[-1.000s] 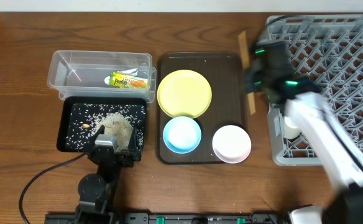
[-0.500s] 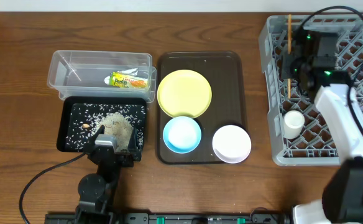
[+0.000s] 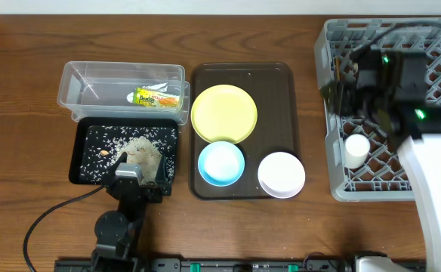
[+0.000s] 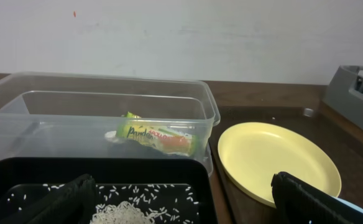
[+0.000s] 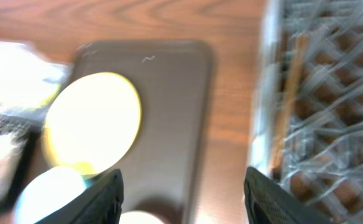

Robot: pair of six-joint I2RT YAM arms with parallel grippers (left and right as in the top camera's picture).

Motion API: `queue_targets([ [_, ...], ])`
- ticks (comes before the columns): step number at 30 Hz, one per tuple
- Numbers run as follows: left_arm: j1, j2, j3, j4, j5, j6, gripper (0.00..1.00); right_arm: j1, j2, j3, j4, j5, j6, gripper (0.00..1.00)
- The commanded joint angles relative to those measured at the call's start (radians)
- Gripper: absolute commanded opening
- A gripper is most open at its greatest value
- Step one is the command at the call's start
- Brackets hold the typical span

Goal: Sort waste into correct bins and load items into the dishwasher rack
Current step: 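Reach the right gripper to the pink bowl, then grasp the pink bowl rim and stand it in the grey rack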

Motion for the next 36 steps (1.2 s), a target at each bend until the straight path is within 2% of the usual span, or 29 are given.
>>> queue_targets([
  [1,0.005,-0.007,-0.017,-0.038,-0.009,0.018,0.92,0.053,-0.087,0.005,-0.12,-0.114,0.055,0.58],
  [2,0.005,-0.007,-0.017,-0.038,-0.009,0.017,0.92,0.075,-0.103,0.005,-0.182,-0.1,0.06,0.54],
  [4,0.005,-0.007,-0.017,-0.038,-0.009,0.017,0.92,0.125,-0.115,-0.003,-0.31,-0.018,0.111,0.39],
  [9,0.005,-0.007,-0.017,-0.039,-0.009,0.017,0.92,0.231,-0.109,-0.118,-0.396,0.14,0.248,0.36],
  [11,0.005,-0.007,-0.017,-0.038,-0.009,0.017,0.92,0.266,-0.109,-0.193,-0.365,0.176,0.299,0.38],
  [12,0.005,-0.007,-0.017,-0.038,-0.009,0.017,0.92,0.28,-0.108,-0.235,-0.344,0.196,0.327,0.43],
  [15,0.005,-0.007,-0.017,-0.038,-0.009,0.017,0.92,0.299,-0.107,-0.357,-0.257,0.253,0.403,0.46],
  [22,0.005,-0.007,-0.017,-0.039,-0.009,0.017,0.92,0.299,-0.105,-0.588,0.058,0.254,0.428,0.41],
  [27,0.005,-0.007,-0.017,-0.039,-0.009,0.017,0.92,0.299,-0.077,-0.649,0.168,0.254,0.468,0.29],
  [30,0.005,-0.007,-0.017,-0.038,-0.009,0.018,0.92,0.299,-0.041,-0.651,0.177,0.25,0.5,0.2],
  [32,0.005,-0.007,-0.017,-0.038,-0.009,0.018,0.92,0.299,-0.023,-0.65,0.175,0.245,0.5,0.11],
  [36,0.005,-0.007,-0.017,-0.038,-0.009,0.018,0.92,0.299,-0.039,-0.608,0.129,0.243,0.496,0.06],
])
